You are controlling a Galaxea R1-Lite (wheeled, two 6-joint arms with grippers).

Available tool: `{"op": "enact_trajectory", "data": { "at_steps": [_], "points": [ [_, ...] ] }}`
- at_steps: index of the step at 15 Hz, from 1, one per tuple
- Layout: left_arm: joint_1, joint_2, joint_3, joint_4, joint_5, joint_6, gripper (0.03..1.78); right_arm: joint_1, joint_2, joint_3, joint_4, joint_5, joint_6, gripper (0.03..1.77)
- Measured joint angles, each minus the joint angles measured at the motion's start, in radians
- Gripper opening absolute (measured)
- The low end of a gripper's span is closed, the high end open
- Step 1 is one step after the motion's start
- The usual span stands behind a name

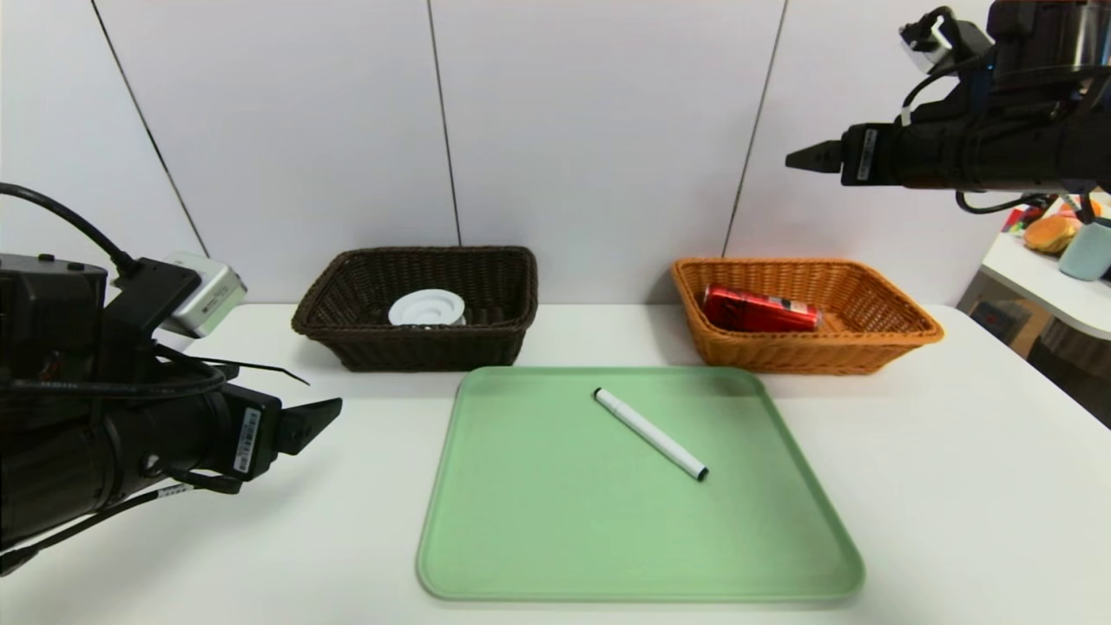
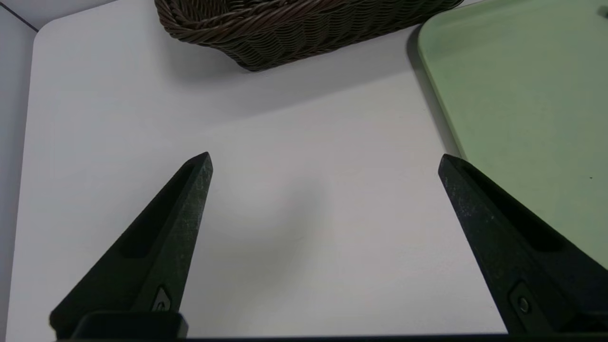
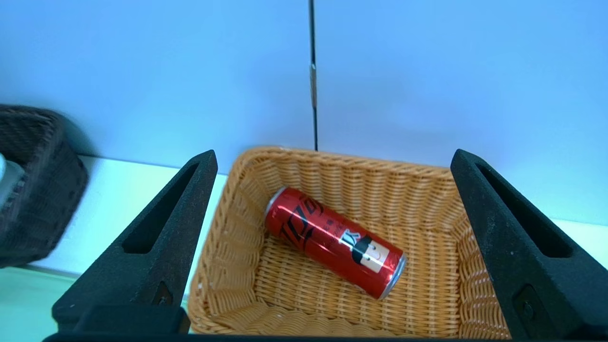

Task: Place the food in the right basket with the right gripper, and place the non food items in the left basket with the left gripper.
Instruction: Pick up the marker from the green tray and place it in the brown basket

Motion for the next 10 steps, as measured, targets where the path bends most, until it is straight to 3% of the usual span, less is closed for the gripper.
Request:
{"op": "enact_trajectory", "data": {
  "at_steps": [6, 10],
  "points": [
    [-0.056, 0.001, -0.022, 0.010, 0.001, 0.002, 1.69, 0.002, -0.158, 0.074, 0.023, -0.006, 0.001, 1.69],
    [-0.137, 0.011, -0.046, 0.034, 0.001, 0.002, 1.69, 0.000, -0.312, 0.138, 0.175, 0.005, -0.006, 1.69]
  ]
}}
